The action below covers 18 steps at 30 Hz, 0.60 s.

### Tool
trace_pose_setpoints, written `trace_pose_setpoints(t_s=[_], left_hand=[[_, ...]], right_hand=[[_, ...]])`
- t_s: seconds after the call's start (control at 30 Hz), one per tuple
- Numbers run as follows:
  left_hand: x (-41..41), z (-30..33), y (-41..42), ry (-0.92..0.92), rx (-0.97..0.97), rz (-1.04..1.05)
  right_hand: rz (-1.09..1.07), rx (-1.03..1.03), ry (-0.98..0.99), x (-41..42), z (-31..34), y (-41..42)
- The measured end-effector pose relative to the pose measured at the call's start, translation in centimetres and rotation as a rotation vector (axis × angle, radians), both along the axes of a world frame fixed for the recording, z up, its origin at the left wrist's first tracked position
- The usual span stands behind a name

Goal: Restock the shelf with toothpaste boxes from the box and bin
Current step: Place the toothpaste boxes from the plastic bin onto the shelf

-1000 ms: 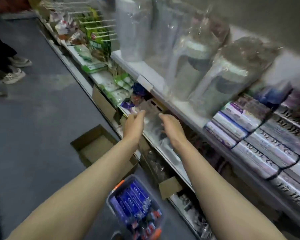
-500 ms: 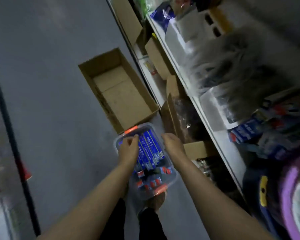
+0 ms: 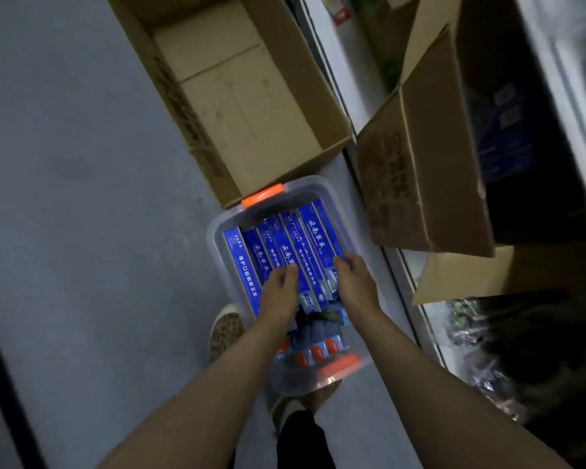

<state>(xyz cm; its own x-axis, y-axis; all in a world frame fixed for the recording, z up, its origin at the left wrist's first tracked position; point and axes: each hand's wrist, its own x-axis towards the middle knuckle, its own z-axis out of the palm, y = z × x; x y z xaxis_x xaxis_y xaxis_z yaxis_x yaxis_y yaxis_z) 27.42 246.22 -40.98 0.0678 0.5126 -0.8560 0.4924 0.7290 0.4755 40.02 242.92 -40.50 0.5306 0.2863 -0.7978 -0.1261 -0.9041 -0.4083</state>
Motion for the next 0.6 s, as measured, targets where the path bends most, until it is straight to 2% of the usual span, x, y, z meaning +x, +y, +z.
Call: trace_pose_setpoints(t_s=[0.23,0.43,0.6], left_hand=[[1.9,-5.6,-0.1,-0.107,-0.127,0.138],[1.9,-8.1,-0.8,0.013,-0.074,0.148],[2.0,-7.4,-1.0,0.020,-0.039,0.138]], right_hand=[[0.121,0.059,-0.143,-1.2,-6.5,-1.4],[0.153,-0.014,-0.244,-1.8,-8.7,-1.9],[0.156,0.027,-0.317,-2.2,-8.9,-2.0]])
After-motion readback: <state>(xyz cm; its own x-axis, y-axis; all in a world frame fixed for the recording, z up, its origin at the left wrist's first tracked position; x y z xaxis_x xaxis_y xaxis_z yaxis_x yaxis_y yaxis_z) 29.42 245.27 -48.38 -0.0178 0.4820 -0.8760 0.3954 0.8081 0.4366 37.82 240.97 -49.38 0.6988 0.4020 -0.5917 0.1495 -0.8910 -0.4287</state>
